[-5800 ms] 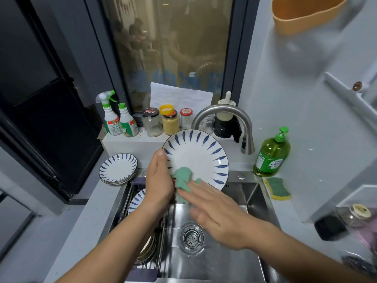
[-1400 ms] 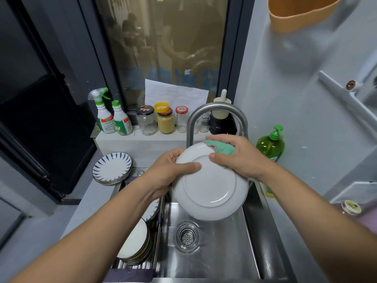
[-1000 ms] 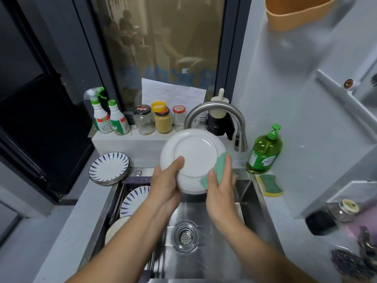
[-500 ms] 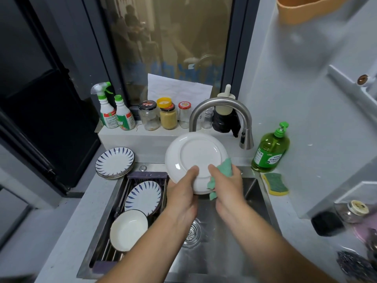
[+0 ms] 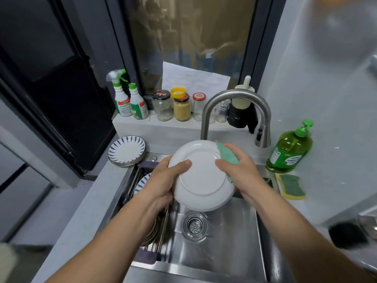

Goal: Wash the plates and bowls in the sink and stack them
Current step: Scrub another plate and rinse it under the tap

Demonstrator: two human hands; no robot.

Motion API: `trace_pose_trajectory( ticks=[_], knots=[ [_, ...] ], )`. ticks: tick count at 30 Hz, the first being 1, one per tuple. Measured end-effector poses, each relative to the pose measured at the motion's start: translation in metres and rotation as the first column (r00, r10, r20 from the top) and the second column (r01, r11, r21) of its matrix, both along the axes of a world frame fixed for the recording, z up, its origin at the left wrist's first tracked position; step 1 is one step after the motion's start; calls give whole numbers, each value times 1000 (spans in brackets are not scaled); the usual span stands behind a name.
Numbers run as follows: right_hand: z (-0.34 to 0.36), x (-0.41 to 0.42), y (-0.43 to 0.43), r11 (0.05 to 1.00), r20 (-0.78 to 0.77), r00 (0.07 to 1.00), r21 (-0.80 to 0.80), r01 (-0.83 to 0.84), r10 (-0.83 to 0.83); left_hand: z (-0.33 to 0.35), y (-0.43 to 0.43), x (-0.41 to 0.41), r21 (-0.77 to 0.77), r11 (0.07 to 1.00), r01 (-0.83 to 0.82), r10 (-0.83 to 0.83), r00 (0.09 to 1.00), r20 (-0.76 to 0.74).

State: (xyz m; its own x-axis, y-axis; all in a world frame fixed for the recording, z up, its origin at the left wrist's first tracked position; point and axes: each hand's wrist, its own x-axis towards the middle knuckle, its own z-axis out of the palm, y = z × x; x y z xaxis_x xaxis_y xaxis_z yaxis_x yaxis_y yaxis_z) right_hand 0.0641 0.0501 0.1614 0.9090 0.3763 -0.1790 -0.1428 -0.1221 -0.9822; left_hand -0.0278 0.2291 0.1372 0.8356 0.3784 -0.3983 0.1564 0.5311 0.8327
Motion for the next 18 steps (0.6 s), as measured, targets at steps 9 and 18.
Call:
trace_pose_trajectory(
  ticks=[9, 18],
  knots=[
    [-47, -55, 93, 918, -368, 910, 262, 298, -190, -22, 38, 3, 23, 968, -249, 245, 963, 114],
    [-43, 19, 182, 945, -673, 735, 287, 156, 83, -51, 184, 0, 370, 927, 58, -98, 991, 90]
  ],
)
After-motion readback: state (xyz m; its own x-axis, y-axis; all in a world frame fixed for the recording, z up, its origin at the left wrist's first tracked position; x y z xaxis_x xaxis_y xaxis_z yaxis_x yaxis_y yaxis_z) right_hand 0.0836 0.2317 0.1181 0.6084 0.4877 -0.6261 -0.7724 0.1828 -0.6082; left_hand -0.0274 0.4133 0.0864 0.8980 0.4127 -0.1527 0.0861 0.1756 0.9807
